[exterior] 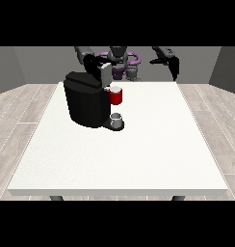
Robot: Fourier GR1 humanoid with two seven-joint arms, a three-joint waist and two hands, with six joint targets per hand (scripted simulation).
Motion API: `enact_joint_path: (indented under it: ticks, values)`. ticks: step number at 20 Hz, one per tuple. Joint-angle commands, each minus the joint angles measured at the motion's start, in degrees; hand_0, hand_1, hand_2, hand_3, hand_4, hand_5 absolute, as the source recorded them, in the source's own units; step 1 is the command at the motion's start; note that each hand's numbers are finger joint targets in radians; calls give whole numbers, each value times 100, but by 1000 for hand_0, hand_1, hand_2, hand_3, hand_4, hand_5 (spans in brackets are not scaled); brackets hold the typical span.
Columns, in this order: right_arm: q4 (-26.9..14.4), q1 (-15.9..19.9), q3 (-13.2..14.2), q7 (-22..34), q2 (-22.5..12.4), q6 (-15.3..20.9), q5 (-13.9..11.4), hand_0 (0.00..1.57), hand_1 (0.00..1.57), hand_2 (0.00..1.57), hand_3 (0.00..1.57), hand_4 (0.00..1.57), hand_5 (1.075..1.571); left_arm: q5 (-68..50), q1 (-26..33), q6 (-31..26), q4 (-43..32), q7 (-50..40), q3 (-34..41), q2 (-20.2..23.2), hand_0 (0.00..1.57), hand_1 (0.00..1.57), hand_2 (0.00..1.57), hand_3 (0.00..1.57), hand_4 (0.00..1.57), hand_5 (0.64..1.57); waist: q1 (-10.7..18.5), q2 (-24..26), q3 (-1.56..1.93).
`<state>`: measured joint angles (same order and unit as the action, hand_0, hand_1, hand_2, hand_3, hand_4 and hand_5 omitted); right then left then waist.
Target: Insert the coffee pod into the coffee machine and close the lid
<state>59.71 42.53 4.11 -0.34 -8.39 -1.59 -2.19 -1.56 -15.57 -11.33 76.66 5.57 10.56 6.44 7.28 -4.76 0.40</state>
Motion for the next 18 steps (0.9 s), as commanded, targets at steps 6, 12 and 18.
enact_joint_path:
  ticks: [6, 12, 18]
  values:
    - [157, 126, -424, -99, 149, 146, -379, 0, 0, 0, 0, 116, 1571, 34, -140, 20, 92, -252, -218, -99, 0, 0, 0, 0, 0, 1571, 282, 69, -38]
    - [474, -59, -638, -305, 440, 21, -264, 0, 0, 0, 0, 132, 1571, 114, -28, 112, 84, 227, -276, -240, 0, 0, 0, 0, 185, 1571, 129, 220, -39]
    - [1072, -1463, -1262, -896, 827, -56, 483, 0, 0, 0, 0, 286, 1571, -5, 357, 153, -159, 546, -60, -220, 0, 0, 0, 0, 192, 1571, -440, 728, -39]
